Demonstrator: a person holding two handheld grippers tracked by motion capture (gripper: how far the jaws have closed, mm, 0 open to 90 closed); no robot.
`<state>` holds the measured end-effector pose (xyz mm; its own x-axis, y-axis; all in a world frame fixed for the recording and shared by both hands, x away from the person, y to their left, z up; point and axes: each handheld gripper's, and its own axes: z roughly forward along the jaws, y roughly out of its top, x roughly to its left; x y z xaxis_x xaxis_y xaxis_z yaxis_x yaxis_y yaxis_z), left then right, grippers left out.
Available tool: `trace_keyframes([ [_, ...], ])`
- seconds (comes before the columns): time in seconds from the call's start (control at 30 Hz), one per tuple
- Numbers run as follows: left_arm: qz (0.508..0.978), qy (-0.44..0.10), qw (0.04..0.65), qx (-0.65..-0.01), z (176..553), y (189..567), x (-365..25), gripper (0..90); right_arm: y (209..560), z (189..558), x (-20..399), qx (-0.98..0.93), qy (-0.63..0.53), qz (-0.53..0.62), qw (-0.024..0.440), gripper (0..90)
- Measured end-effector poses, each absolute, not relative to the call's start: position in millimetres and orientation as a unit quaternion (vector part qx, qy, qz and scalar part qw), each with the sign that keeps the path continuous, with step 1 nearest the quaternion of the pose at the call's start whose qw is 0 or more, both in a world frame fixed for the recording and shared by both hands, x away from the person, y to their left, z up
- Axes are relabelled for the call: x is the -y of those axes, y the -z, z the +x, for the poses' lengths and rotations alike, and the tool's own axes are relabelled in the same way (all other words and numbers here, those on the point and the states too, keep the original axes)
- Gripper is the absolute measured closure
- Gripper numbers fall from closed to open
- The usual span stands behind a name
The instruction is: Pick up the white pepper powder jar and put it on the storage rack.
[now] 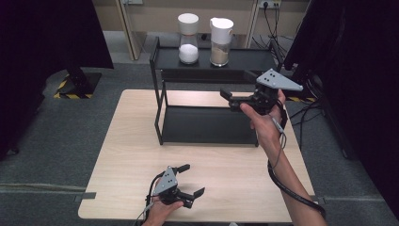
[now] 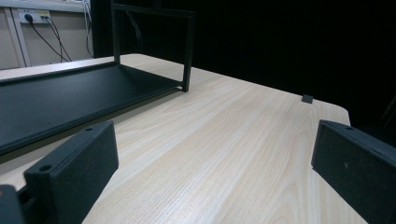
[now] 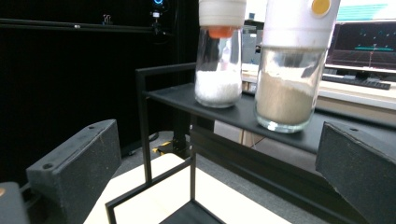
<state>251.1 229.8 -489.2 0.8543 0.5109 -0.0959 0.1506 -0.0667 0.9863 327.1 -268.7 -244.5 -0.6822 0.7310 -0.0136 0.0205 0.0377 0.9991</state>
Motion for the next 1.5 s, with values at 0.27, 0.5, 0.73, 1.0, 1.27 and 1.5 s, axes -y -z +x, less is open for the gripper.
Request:
trace_keyframes([
  [0.27,0.717,-0.141,0.642,-0.232,251.4,489.4,-229.9,0.1,259.5,316.9,274.0,-0.667,-0.631,0.278,0.283,0.7],
  [0.5,0.717,-0.141,0.642,-0.232,251.3,489.4,-230.0,0.1,279.9,305.0,272.5,-0.674,-0.629,0.267,0.281,0.7],
  [0.73,0.717,-0.140,0.642,-0.233,251.4,489.4,-230.0,0.1,306.5,297.8,273.1,-0.672,-0.639,0.266,0.262,0.8],
  [1.0,0.716,-0.140,0.642,-0.234,251.3,489.6,-230.0,0.1,324.8,284.3,273.7,-0.675,-0.638,0.261,0.264,0.8],
  [1.27,0.715,-0.141,0.643,-0.235,251.2,489.8,-230.1,0.1,347.2,267.4,273.5,-0.680,-0.638,0.249,0.263,0.9],
  [1.5,0.715,-0.141,0.644,-0.235,251.1,489.8,-230.5,0.1,364.8,258.5,272.9,-0.683,-0.637,0.247,0.259,0.8],
])
